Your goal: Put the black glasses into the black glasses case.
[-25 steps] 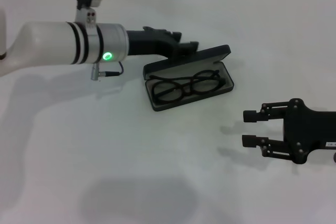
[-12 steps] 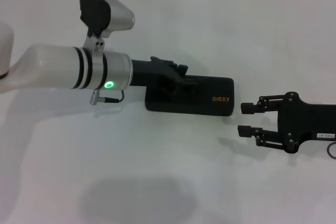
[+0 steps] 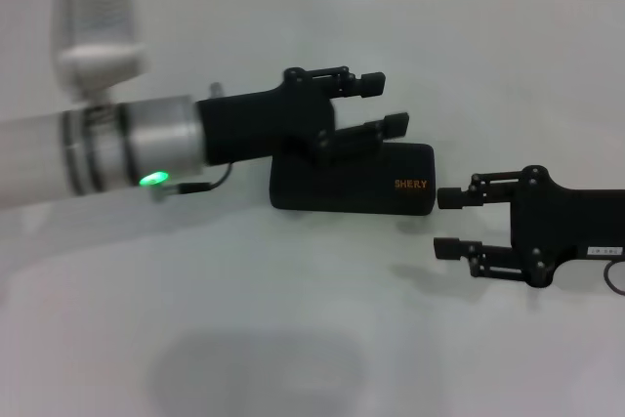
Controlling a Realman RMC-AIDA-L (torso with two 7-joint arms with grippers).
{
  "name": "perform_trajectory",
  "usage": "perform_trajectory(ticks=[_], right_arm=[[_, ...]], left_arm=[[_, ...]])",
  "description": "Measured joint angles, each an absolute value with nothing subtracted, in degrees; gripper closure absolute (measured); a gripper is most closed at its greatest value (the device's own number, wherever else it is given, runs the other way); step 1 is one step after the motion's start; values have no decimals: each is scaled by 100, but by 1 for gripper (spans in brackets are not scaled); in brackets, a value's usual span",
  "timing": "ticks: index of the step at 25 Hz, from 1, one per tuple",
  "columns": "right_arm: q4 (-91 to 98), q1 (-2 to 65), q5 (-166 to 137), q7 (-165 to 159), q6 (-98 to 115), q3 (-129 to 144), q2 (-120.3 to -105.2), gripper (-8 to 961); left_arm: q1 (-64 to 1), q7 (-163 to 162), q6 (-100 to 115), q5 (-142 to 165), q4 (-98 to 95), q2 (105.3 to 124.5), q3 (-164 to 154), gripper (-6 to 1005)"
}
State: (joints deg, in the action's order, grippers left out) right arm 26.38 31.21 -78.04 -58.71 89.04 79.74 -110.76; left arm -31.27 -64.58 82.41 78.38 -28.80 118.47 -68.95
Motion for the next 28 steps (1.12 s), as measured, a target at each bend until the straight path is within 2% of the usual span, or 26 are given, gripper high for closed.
perform_trajectory(ticks=[2, 4, 8, 10, 15, 28], right_arm=[[2715, 3091, -7763, -5718, 9106, 7938, -11108, 423], [2739, 3056, -7727, -5375, 9412, 7797, -11201, 420], [2740, 2994, -7724, -4791, 9921, 7576, -11365, 295], [2723, 2995, -7712, -4627, 9992, 7571, -11419, 232], [2675, 3008, -7753, -4475, 9893, 7592, -11521, 160], [2673, 3005, -7761, -4409, 9728, 7601, -11540, 160]], left_arm=[[-2873, -6205, 8884, 7784, -3110, 11738, -6895, 406], [-2674, -6051, 9520, 7834, -3267, 11578, -6895, 405], [-2463, -5862, 10152, 8055, -3254, 11375, -6897, 406], [-2361, -5748, 10215, 8238, -3270, 11358, -6899, 406], [-2311, -5611, 10231, 8420, -3243, 11393, -6900, 406], [-2264, -5596, 10251, 8431, -3238, 11358, -6900, 407]])
